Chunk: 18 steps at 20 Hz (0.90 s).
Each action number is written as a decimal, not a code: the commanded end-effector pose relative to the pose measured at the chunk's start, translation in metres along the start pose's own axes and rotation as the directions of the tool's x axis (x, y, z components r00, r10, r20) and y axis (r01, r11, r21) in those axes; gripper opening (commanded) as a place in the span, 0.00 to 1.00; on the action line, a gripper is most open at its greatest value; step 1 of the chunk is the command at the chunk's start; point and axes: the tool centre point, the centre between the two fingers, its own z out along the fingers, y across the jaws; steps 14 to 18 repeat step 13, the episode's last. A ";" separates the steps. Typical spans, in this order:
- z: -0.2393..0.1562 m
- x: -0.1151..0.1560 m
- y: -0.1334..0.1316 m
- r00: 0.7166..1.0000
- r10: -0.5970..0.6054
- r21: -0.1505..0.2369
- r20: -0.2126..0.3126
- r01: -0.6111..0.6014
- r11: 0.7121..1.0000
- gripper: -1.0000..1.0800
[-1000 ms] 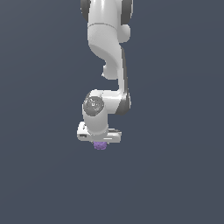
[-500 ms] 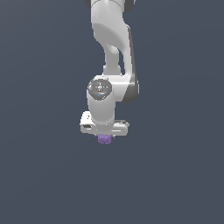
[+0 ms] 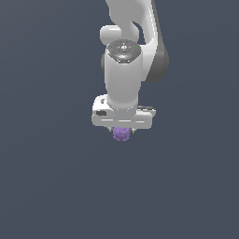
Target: Pick up the object and move it to a goal position.
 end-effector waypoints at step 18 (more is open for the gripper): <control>-0.066 -0.003 -0.026 1.000 0.000 0.000 0.001 0.000 1.000 0.00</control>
